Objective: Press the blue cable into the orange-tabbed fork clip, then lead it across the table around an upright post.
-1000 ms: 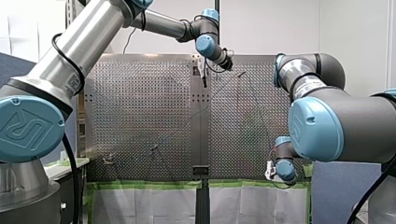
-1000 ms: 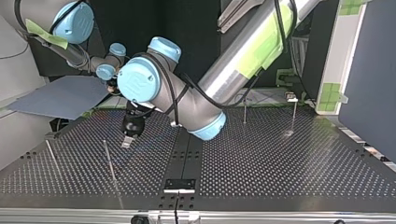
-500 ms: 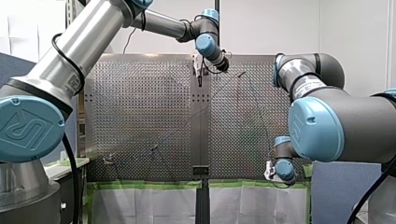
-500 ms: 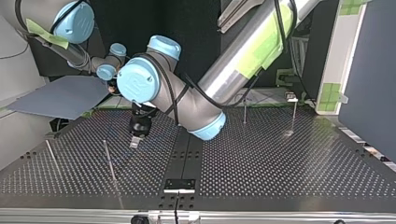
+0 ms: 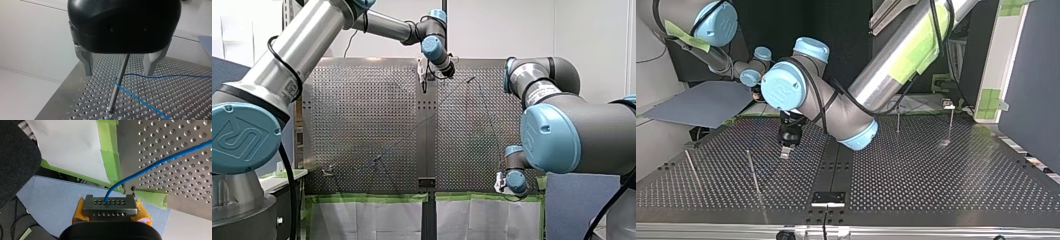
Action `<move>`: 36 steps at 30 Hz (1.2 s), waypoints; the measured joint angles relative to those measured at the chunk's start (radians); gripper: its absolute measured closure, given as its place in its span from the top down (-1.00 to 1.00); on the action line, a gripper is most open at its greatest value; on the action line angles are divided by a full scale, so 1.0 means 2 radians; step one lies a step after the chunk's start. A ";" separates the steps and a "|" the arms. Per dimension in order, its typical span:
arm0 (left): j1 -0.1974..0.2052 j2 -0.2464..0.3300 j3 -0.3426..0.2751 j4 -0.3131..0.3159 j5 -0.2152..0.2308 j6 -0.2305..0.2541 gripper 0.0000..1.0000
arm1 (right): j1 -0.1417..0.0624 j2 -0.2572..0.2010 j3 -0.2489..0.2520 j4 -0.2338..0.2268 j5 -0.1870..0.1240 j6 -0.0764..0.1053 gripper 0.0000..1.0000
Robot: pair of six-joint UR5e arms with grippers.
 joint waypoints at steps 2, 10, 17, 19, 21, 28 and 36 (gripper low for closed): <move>0.000 0.000 0.000 0.000 0.000 0.000 1.00 | 0.000 0.000 0.000 0.000 0.000 0.000 -1.00; 0.000 0.000 0.000 -0.002 0.000 0.000 1.00 | 0.000 -0.001 0.000 0.001 0.000 -0.001 -1.00; -0.002 0.001 0.000 -0.012 0.000 0.001 1.00 | 0.000 -0.002 0.000 0.002 0.000 -0.001 -1.00; -0.003 0.003 -0.002 -0.012 0.001 0.000 1.00 | 0.000 -0.004 0.000 0.002 0.000 -0.001 -1.00; -0.003 0.008 -0.008 -0.008 0.005 -0.003 1.00 | 0.000 -0.006 0.000 0.004 0.000 -0.001 -1.00; 0.003 0.038 -0.037 0.020 0.011 -0.029 1.00 | 0.000 -0.009 0.000 0.006 0.000 -0.001 -1.00; 0.009 0.076 -0.075 0.058 0.010 -0.067 1.00 | 0.001 -0.010 0.000 0.007 0.000 -0.001 -1.00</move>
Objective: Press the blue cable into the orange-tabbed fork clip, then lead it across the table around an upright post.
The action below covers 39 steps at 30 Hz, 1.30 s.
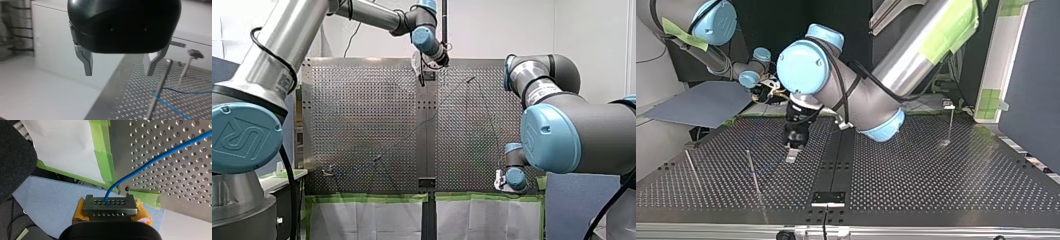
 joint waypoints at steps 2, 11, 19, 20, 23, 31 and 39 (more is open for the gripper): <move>0.001 0.010 -0.010 0.010 -0.002 -0.010 1.00 | 0.000 0.000 0.000 0.000 0.001 0.000 -1.00; 0.000 0.054 -0.053 0.054 -0.030 -0.021 1.00 | 0.001 0.000 0.000 0.000 0.002 0.000 -1.00; -0.004 0.093 -0.093 0.093 -0.039 -0.002 1.00 | 0.000 0.000 -0.001 0.000 0.000 0.000 -1.00; -0.005 0.099 -0.099 0.099 -0.039 -0.002 1.00 | 0.000 0.000 -0.001 0.000 0.000 0.000 -1.00; -0.004 0.114 -0.114 0.115 -0.040 -0.001 1.00 | 0.001 0.000 -0.001 0.000 0.000 0.000 -1.00; -0.005 0.153 -0.153 0.153 -0.040 -0.006 1.00 | 0.003 -0.003 -0.001 0.001 0.000 0.000 -1.00; -0.007 0.192 -0.192 0.192 -0.040 -0.008 1.00 | 0.006 -0.003 -0.001 0.002 -0.001 0.000 -1.00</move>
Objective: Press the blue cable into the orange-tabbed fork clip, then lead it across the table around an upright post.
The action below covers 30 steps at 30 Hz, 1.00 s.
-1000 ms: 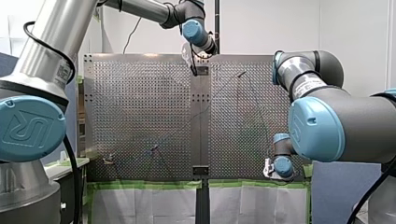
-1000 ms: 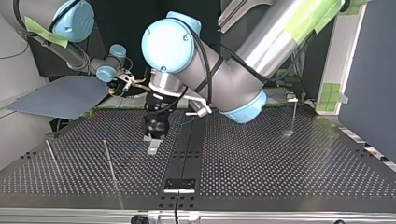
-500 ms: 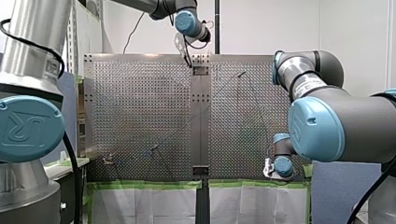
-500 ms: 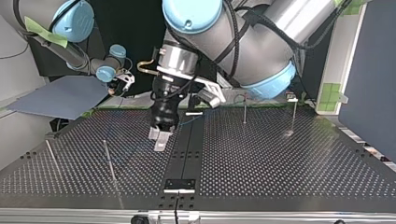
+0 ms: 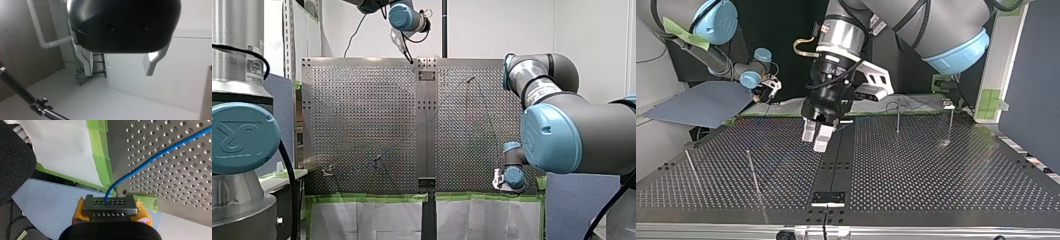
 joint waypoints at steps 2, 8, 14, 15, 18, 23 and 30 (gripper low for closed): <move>-0.001 0.010 -0.010 0.009 0.000 0.001 1.00 | 0.001 0.000 0.000 0.000 0.000 0.000 -1.00; -0.003 0.025 -0.037 0.036 0.000 0.008 1.00 | 0.004 0.000 0.000 0.000 0.000 0.000 -1.00; -0.003 0.031 -0.065 0.065 0.000 0.002 1.00 | 0.005 -0.001 0.000 0.000 0.000 0.000 -1.00; -0.003 0.031 -0.069 0.069 -0.001 0.000 1.00 | 0.005 -0.001 0.000 0.000 0.000 0.000 -1.00; -0.004 0.031 -0.082 0.082 -0.002 -0.006 1.00 | 0.006 -0.001 0.000 0.000 0.000 0.000 -1.00; -0.004 0.030 -0.106 0.106 -0.011 -0.015 1.00 | 0.006 -0.002 0.000 0.000 0.000 0.000 -1.00; -0.004 0.016 -0.138 0.137 -0.037 -0.017 1.00 | 0.006 -0.003 0.000 0.000 0.000 0.000 -1.00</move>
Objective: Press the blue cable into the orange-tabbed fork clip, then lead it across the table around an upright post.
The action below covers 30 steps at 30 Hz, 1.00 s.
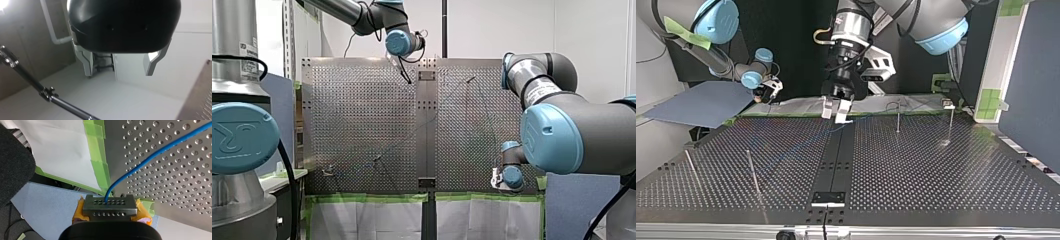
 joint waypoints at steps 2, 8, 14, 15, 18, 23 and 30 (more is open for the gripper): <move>0.000 -0.006 -0.010 0.010 -0.010 0.004 1.00 | 0.000 -0.001 0.000 0.000 0.000 0.000 -1.00; 0.002 -0.013 -0.038 0.036 -0.037 0.003 1.00 | 0.001 -0.002 0.000 0.000 0.000 0.000 -1.00; 0.003 -0.014 -0.066 0.042 -0.063 -0.009 1.00 | 0.001 -0.002 0.000 0.000 0.000 0.000 -1.00; 0.003 -0.014 -0.070 0.042 -0.064 -0.009 1.00 | 0.001 -0.002 0.000 0.000 0.000 0.000 -1.00; 0.003 -0.014 -0.085 0.043 -0.060 -0.010 1.00 | 0.002 -0.003 0.000 0.000 -0.001 0.000 -1.00; 0.005 -0.014 -0.110 0.044 -0.044 -0.011 1.00 | 0.002 -0.003 0.000 0.001 -0.001 0.000 -1.00; 0.009 -0.015 -0.144 0.044 -0.019 -0.012 1.00 | 0.003 -0.006 0.000 0.002 -0.001 0.000 -1.00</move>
